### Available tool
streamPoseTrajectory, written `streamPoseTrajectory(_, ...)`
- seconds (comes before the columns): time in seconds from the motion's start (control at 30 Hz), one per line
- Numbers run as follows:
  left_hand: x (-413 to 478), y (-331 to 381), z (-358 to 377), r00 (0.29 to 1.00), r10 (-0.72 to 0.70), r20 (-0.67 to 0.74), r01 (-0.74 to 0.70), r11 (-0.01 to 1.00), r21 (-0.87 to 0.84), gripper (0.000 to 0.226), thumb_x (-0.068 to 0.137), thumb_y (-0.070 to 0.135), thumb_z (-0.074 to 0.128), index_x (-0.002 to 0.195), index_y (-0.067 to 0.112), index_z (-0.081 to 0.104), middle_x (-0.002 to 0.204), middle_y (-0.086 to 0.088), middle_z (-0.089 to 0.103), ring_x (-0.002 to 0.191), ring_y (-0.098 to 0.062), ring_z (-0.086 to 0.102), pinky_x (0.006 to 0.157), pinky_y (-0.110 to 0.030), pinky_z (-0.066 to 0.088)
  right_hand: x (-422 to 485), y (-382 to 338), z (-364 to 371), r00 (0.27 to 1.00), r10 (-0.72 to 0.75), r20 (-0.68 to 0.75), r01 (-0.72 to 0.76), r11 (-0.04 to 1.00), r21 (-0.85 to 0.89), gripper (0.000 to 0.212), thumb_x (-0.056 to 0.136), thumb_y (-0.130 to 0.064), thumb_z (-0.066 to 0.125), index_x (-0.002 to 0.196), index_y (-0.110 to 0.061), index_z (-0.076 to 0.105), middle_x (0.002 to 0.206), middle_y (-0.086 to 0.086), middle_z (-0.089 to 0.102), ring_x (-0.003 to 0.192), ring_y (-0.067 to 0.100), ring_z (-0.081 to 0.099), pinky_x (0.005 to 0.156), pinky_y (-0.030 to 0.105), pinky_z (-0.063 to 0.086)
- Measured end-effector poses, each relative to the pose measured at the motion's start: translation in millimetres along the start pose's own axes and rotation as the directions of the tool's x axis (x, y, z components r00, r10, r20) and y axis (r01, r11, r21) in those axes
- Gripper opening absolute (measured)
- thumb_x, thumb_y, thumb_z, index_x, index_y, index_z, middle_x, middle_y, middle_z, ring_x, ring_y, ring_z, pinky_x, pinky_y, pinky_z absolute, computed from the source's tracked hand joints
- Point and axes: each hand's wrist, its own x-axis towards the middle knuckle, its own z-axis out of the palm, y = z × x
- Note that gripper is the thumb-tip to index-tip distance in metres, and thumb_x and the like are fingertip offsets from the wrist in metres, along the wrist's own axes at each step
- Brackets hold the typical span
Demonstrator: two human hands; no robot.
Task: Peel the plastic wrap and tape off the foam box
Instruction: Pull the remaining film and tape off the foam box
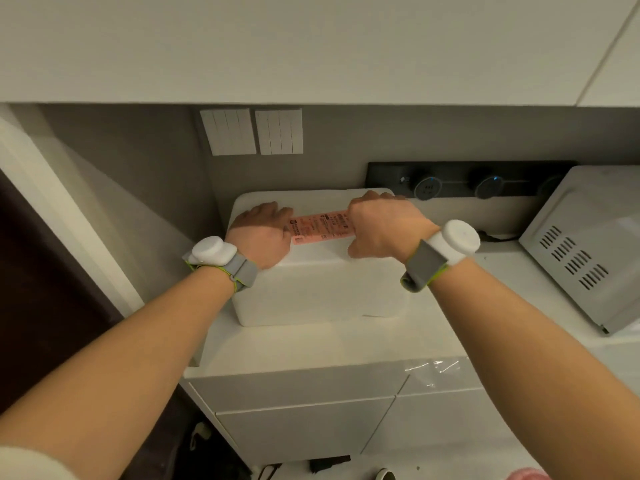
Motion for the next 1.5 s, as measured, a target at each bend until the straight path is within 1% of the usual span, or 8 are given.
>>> streamPoseTrajectory(0.43,-2.2,31.3,-33.1,0.994,-0.081,-0.066,0.077,0.995,-0.066,0.021,0.089,0.024,0.051,0.103,0.011,0.061,0.108,-0.011,0.061,0.1,-0.032,0.057,0.081,-0.039,0.046,-1.7,38.3,-54.8,0.986,0.139,-0.093,-0.115,0.967,0.226,0.015,0.075,-0.029,0.063,0.08,-0.023,0.05,0.083,0.006,0.055,0.073,0.032,0.052,0.062,0.031,0.037)
streamPoseTrajectory(0.53,-12.5,56.2,-59.8,0.937,-0.083,0.34,0.346,0.369,-0.863,0.024,0.072,0.025,0.055,0.079,0.009,0.071,0.081,-0.012,0.07,0.071,-0.03,0.063,0.063,-0.032,0.052,-23.3,27.4,-56.0,0.988,0.066,-0.136,-0.027,0.963,0.268,0.011,0.077,-0.028,0.061,0.082,-0.023,0.054,0.086,0.007,0.064,0.081,0.036,0.06,0.068,0.036,0.049)
streamPoseTrajectory(0.6,-22.8,70.4,-65.1,0.842,0.218,0.493,0.507,-0.009,-0.862,0.041,0.077,0.035,0.053,0.092,0.002,0.071,0.089,-0.019,0.071,0.069,-0.031,0.066,0.06,-0.03,0.052,-40.0,16.6,-53.5,0.981,0.008,-0.194,0.041,0.968,0.248,0.01,0.078,-0.031,0.057,0.084,-0.024,0.055,0.087,0.006,0.067,0.084,0.036,0.062,0.072,0.04,0.052)
streamPoseTrajectory(0.77,-37.9,90.0,-55.6,0.844,0.32,0.431,0.524,-0.318,-0.79,0.02,0.085,0.028,0.06,0.086,0.018,0.078,0.09,-0.007,0.073,0.079,-0.022,0.072,0.073,-0.035,0.059,-76.1,-1.4,-40.6,0.965,-0.153,-0.212,0.192,0.966,0.174,0.013,0.075,-0.034,0.058,0.086,-0.028,0.052,0.085,-0.004,0.068,0.076,0.033,0.063,0.061,0.035,0.046)
streamPoseTrajectory(1.03,-65.7,92.6,-14.6,0.769,0.286,0.572,0.635,-0.237,-0.735,0.046,0.08,-0.018,0.045,0.118,-0.001,0.063,0.105,-0.016,0.072,0.089,-0.029,0.07,0.074,-0.034,0.058,-120.7,-9.5,3.9,0.974,-0.194,-0.115,0.212,0.963,0.167,0.013,0.077,-0.029,0.055,0.085,-0.022,0.061,0.082,-0.007,0.064,0.066,0.027,0.061,0.06,0.034,0.05)
streamPoseTrajectory(1.23,-90.0,95.7,12.7,0.817,0.242,0.523,0.521,0.077,-0.85,0.048,0.08,-0.02,0.055,0.115,0.012,0.065,0.121,-0.011,0.065,0.092,-0.024,0.071,0.074,-0.028,0.057,-148.9,-9.2,51.7,0.998,-0.062,0.018,0.048,0.903,0.426,0.003,0.079,-0.026,0.059,0.082,-0.025,0.059,0.079,-0.011,0.06,0.065,0.017,0.059,0.061,0.035,0.05)
streamPoseTrajectory(1.37,-97.0,97.3,20.5,0.867,0.279,0.412,0.367,0.201,-0.908,0.05,0.078,-0.016,0.061,0.114,0.018,0.064,0.12,-0.007,0.061,0.095,-0.023,0.07,0.077,-0.033,0.058,-161.7,-7.8,86.5,0.917,0.321,0.238,-0.363,0.419,0.832,0.007,0.086,-0.027,0.068,0.085,-0.024,0.061,0.079,-0.011,0.067,0.062,0.009,0.065,0.061,0.03,0.052)
streamPoseTrajectory(1.5,-101.6,103.1,23.7,0.841,0.387,0.378,0.267,0.312,-0.912,0.053,0.077,-0.009,0.062,0.115,0.029,0.061,0.119,0.003,0.058,0.099,-0.014,0.067,0.079,-0.031,0.058,-171.2,-27.2,112.3,0.777,0.188,0.601,-0.559,-0.232,0.796,0.04,0.087,-0.034,0.076,0.117,-0.015,0.059,0.094,0.008,0.076,0.075,0.022,0.075,0.066,0.034,0.06)
